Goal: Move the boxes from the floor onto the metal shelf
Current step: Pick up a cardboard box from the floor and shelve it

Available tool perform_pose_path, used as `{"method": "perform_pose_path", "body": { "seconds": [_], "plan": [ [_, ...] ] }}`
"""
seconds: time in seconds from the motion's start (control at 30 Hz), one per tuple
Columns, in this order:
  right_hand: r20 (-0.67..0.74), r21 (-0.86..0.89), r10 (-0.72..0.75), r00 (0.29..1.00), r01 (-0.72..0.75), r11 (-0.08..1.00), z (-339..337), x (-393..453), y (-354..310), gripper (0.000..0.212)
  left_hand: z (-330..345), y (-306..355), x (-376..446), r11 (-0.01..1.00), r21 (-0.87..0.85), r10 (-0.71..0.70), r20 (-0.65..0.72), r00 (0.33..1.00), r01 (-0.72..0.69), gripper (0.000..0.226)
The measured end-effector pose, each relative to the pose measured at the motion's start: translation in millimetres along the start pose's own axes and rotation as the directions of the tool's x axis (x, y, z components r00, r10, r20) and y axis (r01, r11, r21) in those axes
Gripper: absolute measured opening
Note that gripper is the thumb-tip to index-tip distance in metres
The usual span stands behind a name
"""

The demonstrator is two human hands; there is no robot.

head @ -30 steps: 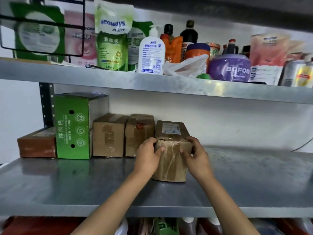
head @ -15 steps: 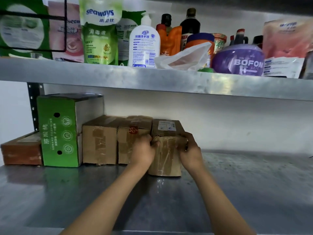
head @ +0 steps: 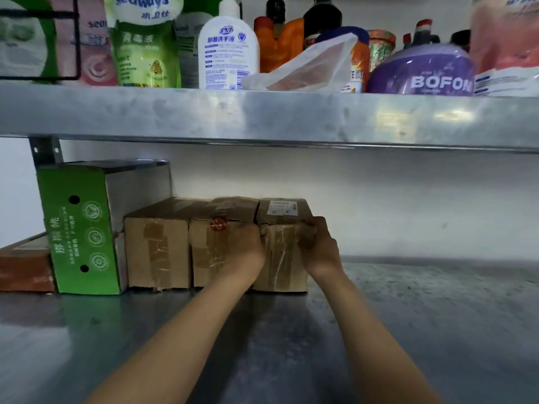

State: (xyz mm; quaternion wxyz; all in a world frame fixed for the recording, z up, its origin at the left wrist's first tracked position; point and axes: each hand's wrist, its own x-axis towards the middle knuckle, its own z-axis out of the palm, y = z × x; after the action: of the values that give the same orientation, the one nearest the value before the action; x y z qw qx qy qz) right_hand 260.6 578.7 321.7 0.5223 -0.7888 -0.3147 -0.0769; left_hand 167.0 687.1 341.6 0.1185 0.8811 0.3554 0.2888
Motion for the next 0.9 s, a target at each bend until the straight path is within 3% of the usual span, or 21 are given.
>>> {"method": "perform_pose_path", "body": {
  "seconds": [0.1,0.27,0.4,0.5,0.6,0.73,0.9],
  "plan": [
    [0.019,-0.065,-0.012,1.0,0.013,0.998,-1,1,-2,0.029,6,-1,2,0.997,-0.065,-0.032,-0.016,0.999,0.031,0.019],
    [0.096,-0.487,-0.013,0.995,0.059,0.871,-10,-2,-3,0.035,3,4,-7,1.0,0.022,-0.008,0.046,0.999,0.007,0.025],
    [0.119,-0.523,0.01,0.993,0.054,0.85,-27,-20,1,0.047,-2,11,-25,0.996,0.076,0.033,0.122,0.992,-0.043,0.026],
    [0.178,-0.617,-0.013,0.984,0.122,0.778,-52,-45,5,0.055,-12,15,-47,0.971,0.154,0.168,0.104,0.98,-0.183,0.031],
    [0.23,-0.69,0.027,0.973,0.143,0.709,-78,-78,13,0.055,-16,19,-69,0.903,0.186,0.37,0.121,0.921,-0.387,0.031],
    [0.218,-0.726,0.07,0.973,0.114,0.678,-116,-121,29,0.054,-6,34,-98,0.844,0.097,0.51,0.16,0.845,-0.527,0.033],
    [0.099,-0.604,0.106,0.989,-0.025,0.796,-168,-180,44,0.054,20,79,-146,0.73,-0.001,0.672,0.188,0.717,-0.684,0.051]
  ]
}}
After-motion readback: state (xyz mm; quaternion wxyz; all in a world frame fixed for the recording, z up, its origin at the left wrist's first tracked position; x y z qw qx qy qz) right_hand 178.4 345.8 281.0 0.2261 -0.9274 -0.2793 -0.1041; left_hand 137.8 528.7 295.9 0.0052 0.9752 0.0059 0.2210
